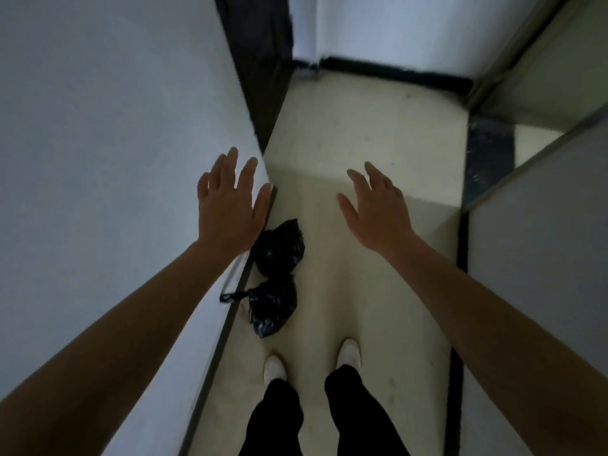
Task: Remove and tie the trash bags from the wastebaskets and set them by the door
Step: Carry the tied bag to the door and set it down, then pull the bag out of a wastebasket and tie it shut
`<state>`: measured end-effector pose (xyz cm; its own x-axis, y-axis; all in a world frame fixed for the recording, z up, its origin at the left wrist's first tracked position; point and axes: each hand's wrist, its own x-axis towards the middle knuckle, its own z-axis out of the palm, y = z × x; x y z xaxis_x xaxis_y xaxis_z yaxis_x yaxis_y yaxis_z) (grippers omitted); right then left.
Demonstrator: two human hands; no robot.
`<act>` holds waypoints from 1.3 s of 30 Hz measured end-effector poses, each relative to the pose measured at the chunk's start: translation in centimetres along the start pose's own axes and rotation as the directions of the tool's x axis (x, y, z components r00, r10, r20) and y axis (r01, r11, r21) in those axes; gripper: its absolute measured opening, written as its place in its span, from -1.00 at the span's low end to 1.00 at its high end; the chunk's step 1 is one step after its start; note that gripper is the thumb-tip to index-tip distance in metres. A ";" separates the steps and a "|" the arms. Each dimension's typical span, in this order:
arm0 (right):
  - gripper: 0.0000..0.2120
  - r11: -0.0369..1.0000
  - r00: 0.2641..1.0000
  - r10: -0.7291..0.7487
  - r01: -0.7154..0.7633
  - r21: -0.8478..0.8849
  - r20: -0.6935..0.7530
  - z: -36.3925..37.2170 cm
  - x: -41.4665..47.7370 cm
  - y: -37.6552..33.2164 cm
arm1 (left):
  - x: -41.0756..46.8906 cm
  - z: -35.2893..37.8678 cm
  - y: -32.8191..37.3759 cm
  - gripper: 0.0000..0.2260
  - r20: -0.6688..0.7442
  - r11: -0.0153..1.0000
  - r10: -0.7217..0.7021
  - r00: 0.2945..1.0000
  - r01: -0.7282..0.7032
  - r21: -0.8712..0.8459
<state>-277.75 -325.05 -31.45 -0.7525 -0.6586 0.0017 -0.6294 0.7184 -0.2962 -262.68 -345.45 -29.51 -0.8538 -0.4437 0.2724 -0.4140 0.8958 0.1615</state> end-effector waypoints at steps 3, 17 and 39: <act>-0.46 0.996 0.979 0.039 -0.055 -0.075 -0.201 -9.4 -3.4 1.5 | 3.5 -7.1 6.0 -0.47 -0.052 0.990 0.132 0.990 -0.134 -0.050; -0.39 0.564 0.508 0.636 -0.820 -0.099 -0.581 -25.2 -45.7 3.7 | -8.8 -17.1 36.2 -0.42 -0.193 0.452 0.822 0.536 -0.820 -0.351; -0.32 -0.204 -0.310 0.697 -0.950 0.235 -0.647 -25.0 -121.0 1.7 | -71.4 -31.8 73.6 -0.51 -0.345 -0.260 0.935 -0.087 -0.829 -0.495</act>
<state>-192.64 -238.56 -8.31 -0.3312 0.8494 0.4109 0.8890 0.4268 -0.1657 -222.16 -248.64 -6.88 -0.2039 0.8671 0.4545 0.9718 0.1230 0.2013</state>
